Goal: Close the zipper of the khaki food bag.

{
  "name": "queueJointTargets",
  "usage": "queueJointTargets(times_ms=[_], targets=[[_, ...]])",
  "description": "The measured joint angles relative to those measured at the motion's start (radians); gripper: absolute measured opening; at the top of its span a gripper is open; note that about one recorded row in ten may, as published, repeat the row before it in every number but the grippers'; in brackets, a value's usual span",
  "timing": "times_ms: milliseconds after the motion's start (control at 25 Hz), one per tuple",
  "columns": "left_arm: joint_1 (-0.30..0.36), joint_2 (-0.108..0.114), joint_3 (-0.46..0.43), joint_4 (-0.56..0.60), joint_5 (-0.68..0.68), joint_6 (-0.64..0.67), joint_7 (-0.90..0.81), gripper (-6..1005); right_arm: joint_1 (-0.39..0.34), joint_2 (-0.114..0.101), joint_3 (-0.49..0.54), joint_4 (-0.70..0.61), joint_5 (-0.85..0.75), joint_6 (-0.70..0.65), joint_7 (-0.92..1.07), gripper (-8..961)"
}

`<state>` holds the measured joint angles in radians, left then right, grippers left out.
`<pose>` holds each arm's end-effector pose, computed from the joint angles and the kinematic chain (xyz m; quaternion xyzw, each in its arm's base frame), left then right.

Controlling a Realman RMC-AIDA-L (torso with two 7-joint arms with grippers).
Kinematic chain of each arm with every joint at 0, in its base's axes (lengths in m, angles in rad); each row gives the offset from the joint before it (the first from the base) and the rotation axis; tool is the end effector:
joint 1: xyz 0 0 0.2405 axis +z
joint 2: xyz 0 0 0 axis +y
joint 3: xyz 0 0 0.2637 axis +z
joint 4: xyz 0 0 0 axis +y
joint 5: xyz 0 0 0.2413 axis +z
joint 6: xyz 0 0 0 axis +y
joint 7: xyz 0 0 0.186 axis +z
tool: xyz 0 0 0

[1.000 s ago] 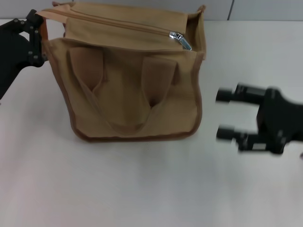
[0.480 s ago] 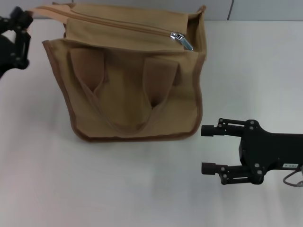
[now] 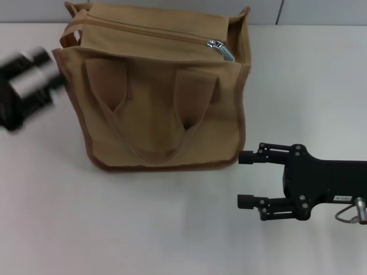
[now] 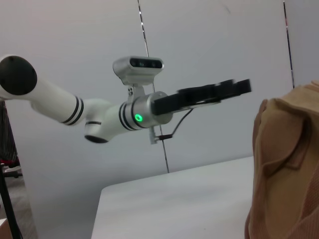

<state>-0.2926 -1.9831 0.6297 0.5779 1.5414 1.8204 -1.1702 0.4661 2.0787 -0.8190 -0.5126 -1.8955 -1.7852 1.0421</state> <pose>-0.3052 0.3124 0.0555 -0.8557 -0.1600 -0.4283 0.2423 0.2562 0.3001 -0.0681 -0.9446 0.0865 0.3155 0.0255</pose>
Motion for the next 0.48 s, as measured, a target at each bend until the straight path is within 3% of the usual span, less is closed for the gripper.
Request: queueJointTargets(times_ms=[40, 120, 160, 200, 320, 360, 480], targets=[[-0.004, 0.006, 0.017, 0.001, 0.026, 0.026, -0.023, 469, 0.005, 0.001, -0.002, 0.013, -0.004, 0.004, -0.009, 780], [-0.032, 0.008, 0.048, 0.001, 0.211, 0.120, -0.054, 557, 0.011, 0.001, -0.002, 0.034, -0.009, 0.010, -0.031, 780], [-0.032, 0.008, 0.048, 0.001, 0.211, 0.120, -0.054, 674, 0.011, 0.001, -0.002, 0.034, -0.009, 0.010, -0.031, 779], [-0.052, -0.002, 0.054, -0.009, 0.306, 0.133, -0.048, 791, 0.017, 0.001, -0.002, 0.051, -0.013, 0.020, -0.042, 779], [-0.061, -0.011, 0.057, -0.016, 0.347, 0.129, -0.045, 802, 0.022, 0.001, -0.002, 0.060, -0.017, 0.026, -0.047, 779], [-0.074, -0.028, 0.061, -0.028, 0.409, 0.112, -0.034, 805, 0.032, 0.001, -0.002, 0.084, -0.024, 0.040, -0.060, 779], [-0.080, -0.041, 0.061, -0.044, 0.453, 0.088, -0.006, 816, 0.045, 0.001, -0.002, 0.110, -0.030, 0.054, -0.075, 778]])
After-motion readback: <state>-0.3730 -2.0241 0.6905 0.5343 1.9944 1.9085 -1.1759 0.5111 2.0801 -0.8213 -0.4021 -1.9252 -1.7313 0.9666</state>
